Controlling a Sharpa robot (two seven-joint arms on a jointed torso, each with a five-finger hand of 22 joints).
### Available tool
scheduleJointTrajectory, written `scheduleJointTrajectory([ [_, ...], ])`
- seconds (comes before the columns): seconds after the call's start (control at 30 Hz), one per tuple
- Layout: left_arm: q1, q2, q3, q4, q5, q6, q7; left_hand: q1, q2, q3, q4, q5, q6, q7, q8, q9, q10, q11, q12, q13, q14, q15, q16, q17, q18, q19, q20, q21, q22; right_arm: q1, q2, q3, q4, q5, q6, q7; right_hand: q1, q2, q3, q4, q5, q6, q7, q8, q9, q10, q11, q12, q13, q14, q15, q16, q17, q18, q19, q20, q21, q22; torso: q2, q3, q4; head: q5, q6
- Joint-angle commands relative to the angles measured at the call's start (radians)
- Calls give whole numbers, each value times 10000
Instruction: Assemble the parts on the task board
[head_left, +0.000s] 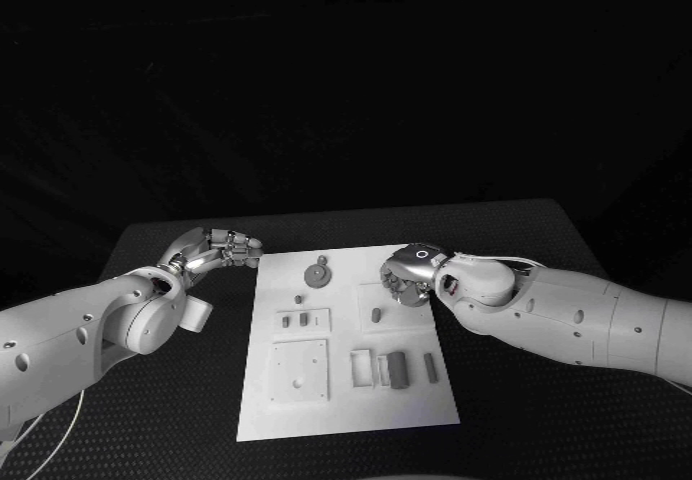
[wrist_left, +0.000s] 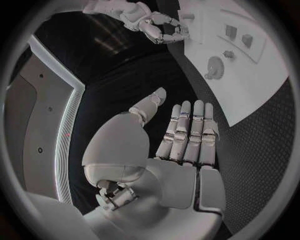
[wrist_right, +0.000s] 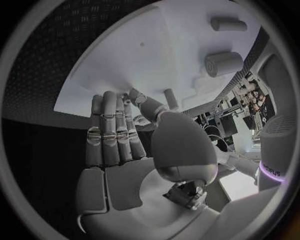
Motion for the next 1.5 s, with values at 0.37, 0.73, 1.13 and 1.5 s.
scheduleJointTrajectory([
  [0.37,4,22,5,1,60,161,44,92,20,7,-8,-52,-24,37,47,-20,60,18,-1,-19,73,5,-46,19,128,56,-22,29,-24,-222,6,-141,-178,-598,908,-422,89,277,-20,-1,-16,604,-198,168,42,639,-251,125,216,406,-284,524,334,60,599,-261,340,326,0,-12,20,-48,-1],
  [0.73,3,38,5,-3,59,169,32,106,29,10,-10,-53,-25,38,47,-23,58,19,-1,-24,89,1,-52,35,131,67,-24,35,-39,-314,136,-159,-152,-693,819,-565,10,315,-34,0,-16,797,-264,214,67,862,-352,137,323,520,-391,753,494,60,800,-372,476,496,4,-10,8,-37,-24],
  [1.13,2,41,5,-2,59,190,-1,115,20,4,-10,-56,-34,42,44,-29,38,28,-11,-34,96,0,-66,50,131,72,-24,37,-58,-336,153,-165,-151,-774,607,-723,5,295,-27,-1,-17,844,-280,223,81,920,-379,131,361,543,-421,810,534,60,858,-405,513,551,2,-18,8,-41,-18],
  [1.5,-11,45,4,-25,58,184,-4,116,25,1,-7,-57,-39,45,42,-33,24,34,-16,-42,100,1,-78,61,130,76,-23,38,-72,-335,-5,-144,214,-784,215,-697,-6,261,-29,-1,-16,887,-297,235,100,974,-405,127,396,577,-451,857,564,60,921,-438,550,600,1,-5,9,-26,0],
])
